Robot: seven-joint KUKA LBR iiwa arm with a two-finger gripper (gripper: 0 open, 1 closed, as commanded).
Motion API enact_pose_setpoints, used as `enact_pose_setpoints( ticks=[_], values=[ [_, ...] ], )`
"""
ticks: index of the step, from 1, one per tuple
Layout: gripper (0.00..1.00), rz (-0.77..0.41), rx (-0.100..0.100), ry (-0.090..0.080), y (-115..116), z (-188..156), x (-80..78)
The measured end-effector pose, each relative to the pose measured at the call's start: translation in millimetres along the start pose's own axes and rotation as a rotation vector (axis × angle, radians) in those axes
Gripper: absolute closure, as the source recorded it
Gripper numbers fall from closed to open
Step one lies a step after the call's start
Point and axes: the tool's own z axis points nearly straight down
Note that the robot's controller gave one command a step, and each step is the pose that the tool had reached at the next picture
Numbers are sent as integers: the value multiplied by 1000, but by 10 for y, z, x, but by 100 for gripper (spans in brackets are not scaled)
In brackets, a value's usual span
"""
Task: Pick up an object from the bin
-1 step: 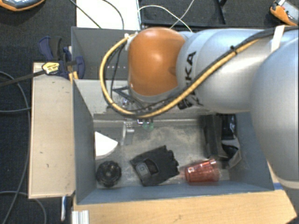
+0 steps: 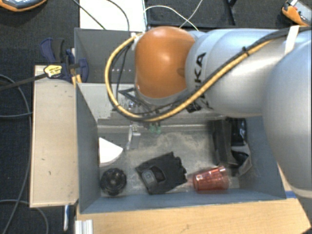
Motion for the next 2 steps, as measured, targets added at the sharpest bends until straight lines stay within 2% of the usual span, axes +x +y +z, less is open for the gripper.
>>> enact_pose_setpoints(
  ticks=[1, 2],
  values=[
    [0, -298, 0, 4, -672, 1097, 662],
    [0, -147, -3, -12, -708, 471, 511]
  ],
)
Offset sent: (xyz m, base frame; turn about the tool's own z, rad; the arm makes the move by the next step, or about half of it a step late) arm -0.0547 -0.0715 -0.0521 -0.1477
